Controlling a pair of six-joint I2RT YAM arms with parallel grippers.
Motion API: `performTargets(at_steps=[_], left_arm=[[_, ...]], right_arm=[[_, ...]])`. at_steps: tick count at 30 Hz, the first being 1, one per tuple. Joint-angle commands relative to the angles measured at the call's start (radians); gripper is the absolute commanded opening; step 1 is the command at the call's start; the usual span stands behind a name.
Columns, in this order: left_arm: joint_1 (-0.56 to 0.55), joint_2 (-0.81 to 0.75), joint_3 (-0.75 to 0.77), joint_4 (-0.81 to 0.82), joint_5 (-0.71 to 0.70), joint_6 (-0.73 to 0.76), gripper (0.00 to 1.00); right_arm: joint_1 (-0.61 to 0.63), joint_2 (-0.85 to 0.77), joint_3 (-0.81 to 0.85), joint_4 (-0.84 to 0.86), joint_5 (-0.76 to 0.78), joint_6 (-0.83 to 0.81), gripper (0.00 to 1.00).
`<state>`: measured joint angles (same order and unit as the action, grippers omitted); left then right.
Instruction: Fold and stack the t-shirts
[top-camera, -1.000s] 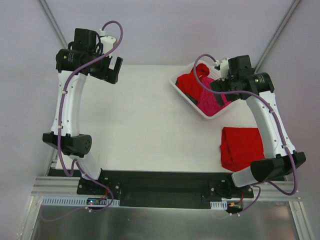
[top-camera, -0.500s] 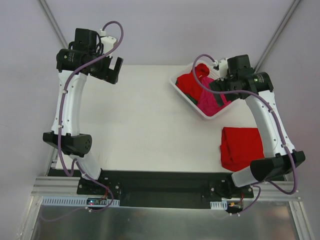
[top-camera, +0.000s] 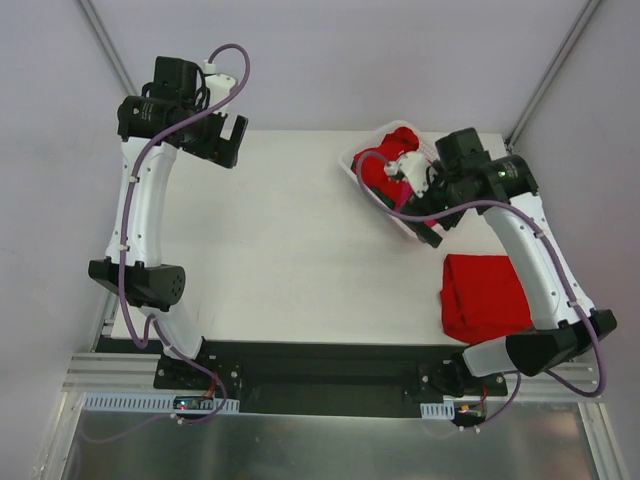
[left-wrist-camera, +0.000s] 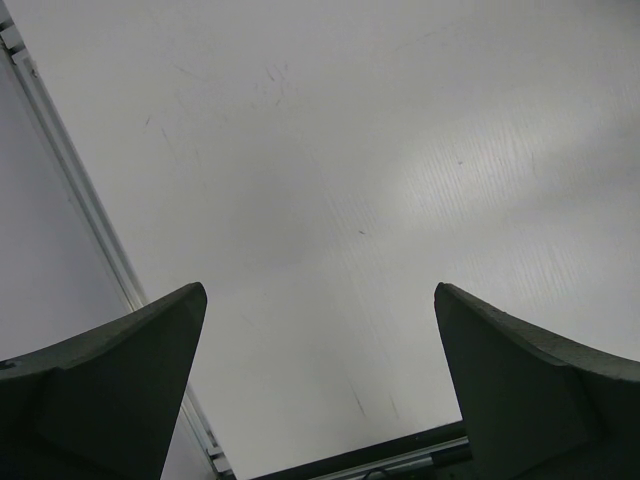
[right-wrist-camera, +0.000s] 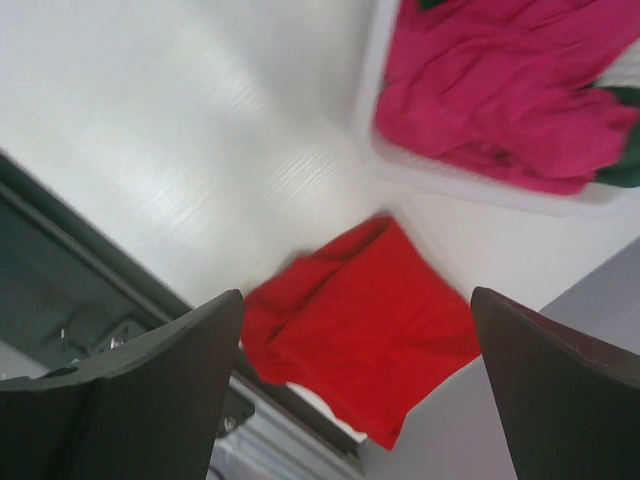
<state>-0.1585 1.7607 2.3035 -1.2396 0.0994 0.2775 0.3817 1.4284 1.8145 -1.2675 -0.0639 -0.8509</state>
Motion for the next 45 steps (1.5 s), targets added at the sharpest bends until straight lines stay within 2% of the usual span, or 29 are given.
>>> performTargets(at_steps=[1, 4, 5, 9, 12, 16, 18, 22, 26, 29, 34, 37, 40, 43, 45], left_arm=[[-0.012, -0.003, 0.028, -0.001, 0.005, -0.001, 0.99], [-0.012, 0.003, 0.027, 0.000, -0.007, 0.005, 0.99], [-0.010, 0.008, 0.027, 0.002, -0.007, 0.008, 0.99], [-0.012, 0.008, 0.037, 0.002, -0.006, 0.012, 0.99], [-0.012, 0.005, 0.043, 0.008, -0.020, 0.023, 0.99], [-0.012, 0.003, 0.062, 0.012, -0.036, 0.034, 0.99], [-0.012, -0.003, 0.062, 0.014, -0.040, 0.043, 0.99], [-0.010, -0.020, 0.043, 0.014, -0.059, 0.060, 0.99], [-0.010, -0.044, 0.002, 0.014, -0.069, 0.068, 0.99], [-0.012, -0.064, -0.025, 0.012, -0.067, 0.074, 0.99], [-0.012, -0.090, -0.039, 0.011, -0.073, 0.091, 0.99], [-0.012, -0.099, -0.045, 0.005, -0.078, 0.094, 0.99], [-0.012, -0.109, -0.052, 0.002, -0.093, 0.101, 0.99], [-0.012, -0.119, -0.061, 0.000, -0.116, 0.107, 0.99], [-0.012, -0.125, -0.070, 0.000, -0.125, 0.111, 0.99]], right_arm=[[0.037, -0.042, -0.182, -0.144, -0.008, -0.120, 1.00], [0.039, -0.025, -0.216, -0.144, 0.050, -0.151, 1.00], [0.039, 0.002, -0.199, -0.142, 0.117, -0.160, 1.00], [-0.021, 0.093, -0.144, -0.089, 0.226, -0.186, 1.00], [-0.099, 0.228, -0.016, -0.124, 0.222, -0.111, 1.00], [-0.207, 0.415, 0.146, -0.229, 0.207, 0.118, 1.00], [-0.248, 0.443, 0.152, -0.244, 0.144, 0.150, 1.00], [-0.254, 0.445, 0.108, -0.245, 0.084, 0.125, 1.00], [-0.254, 0.443, 0.079, -0.233, 0.099, -0.015, 1.00], [-0.257, 0.416, 0.101, -0.195, 0.096, -0.183, 1.00], [-0.247, 0.389, 0.163, -0.113, 0.105, -0.567, 1.00], [-0.247, 0.359, 0.099, -0.047, 0.107, -0.789, 1.00], [-0.250, 0.302, -0.022, 0.032, 0.031, -0.969, 1.00], [-0.233, 0.280, -0.101, 0.103, 0.021, -1.027, 1.00], [-0.216, 0.293, -0.086, 0.118, 0.007, -0.964, 1.00]])
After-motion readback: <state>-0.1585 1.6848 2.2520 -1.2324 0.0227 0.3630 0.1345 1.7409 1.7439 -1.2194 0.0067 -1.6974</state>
